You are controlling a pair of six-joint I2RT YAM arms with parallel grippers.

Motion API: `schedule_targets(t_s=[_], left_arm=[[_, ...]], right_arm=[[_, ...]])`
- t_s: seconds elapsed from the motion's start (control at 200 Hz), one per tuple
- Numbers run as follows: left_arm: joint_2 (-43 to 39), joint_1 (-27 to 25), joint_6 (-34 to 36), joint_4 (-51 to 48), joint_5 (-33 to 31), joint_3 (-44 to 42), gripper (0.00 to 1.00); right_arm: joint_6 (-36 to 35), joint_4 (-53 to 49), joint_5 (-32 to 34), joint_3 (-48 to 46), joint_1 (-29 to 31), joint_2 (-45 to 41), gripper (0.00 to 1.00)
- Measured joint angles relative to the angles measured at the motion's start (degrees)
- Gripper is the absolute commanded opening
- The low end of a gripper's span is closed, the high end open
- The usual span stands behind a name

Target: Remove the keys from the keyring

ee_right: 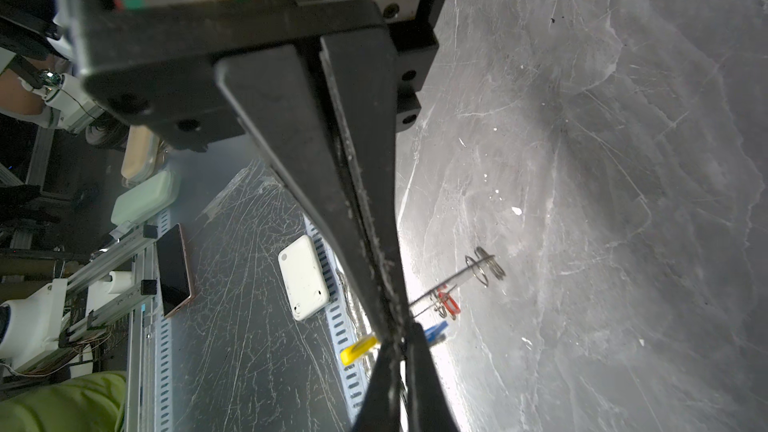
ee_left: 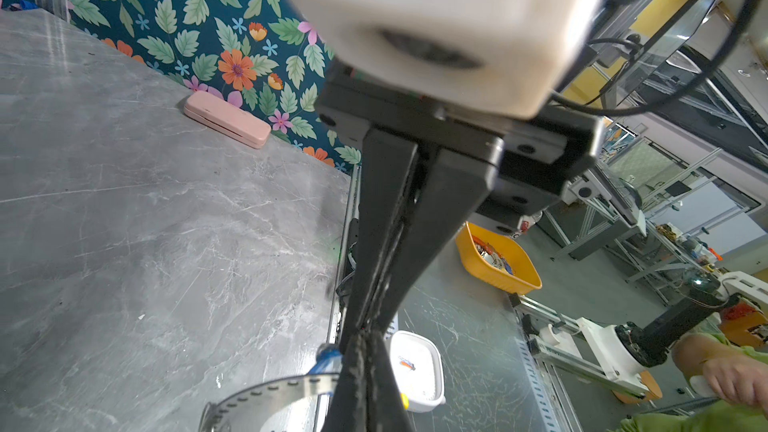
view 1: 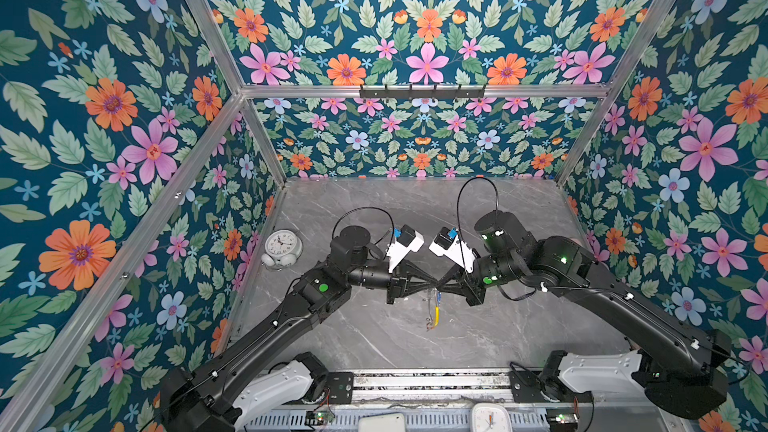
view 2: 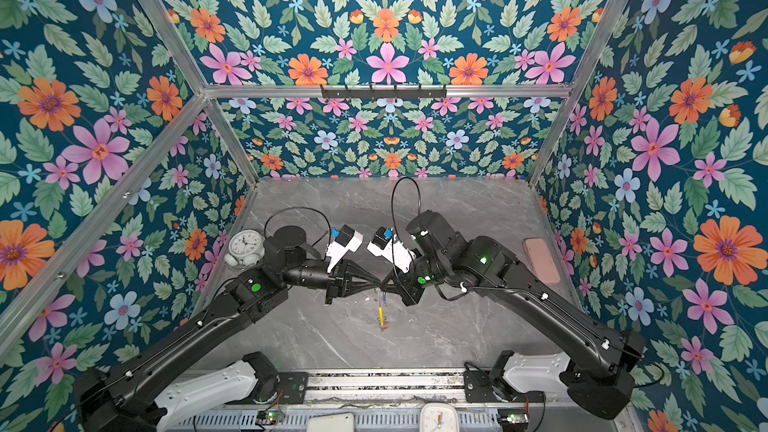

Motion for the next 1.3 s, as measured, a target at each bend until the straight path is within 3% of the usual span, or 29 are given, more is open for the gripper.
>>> schedule_targets(t_s=[0.18,0.33,0.63,0.825,1.17,1.3], left_arm=[[-3.30,0.00,-1.88,6.47,-2.80,-3.41,0.00],[-6.16,-0.04,-3.26,12.35,-5.92,-6.05,0.00],[-9.31,-0.04,-7.48,25.64,-9.75,-10.23,0.00],[-9.84,-0.04,-9.07,29.92,-10.10,-11.17,0.00],[-8.59,-0.04,-12.00,33.57,-9.92,-12.37,0.00],[-8.72,-0.04,-12.24,34.42,-9.81,-12.52,0.00]], right_arm=[[0.79,6.49,2.43,-3.17,0.09,-4.11,0.29],[1.88,17.16,3.52,-10.21,0.52,-10.62,0.34],[6.19,38.60,5.44,-26.05,0.66,-19.98,0.38],[7.87,48.19,3.32,-32.52,0.68,-22.10,0.41],[9.77,54.18,2.21,-33.53,1.42,-18.62,0.41],[9.75,54.45,2.47,-33.31,1.49,-17.92,0.34]])
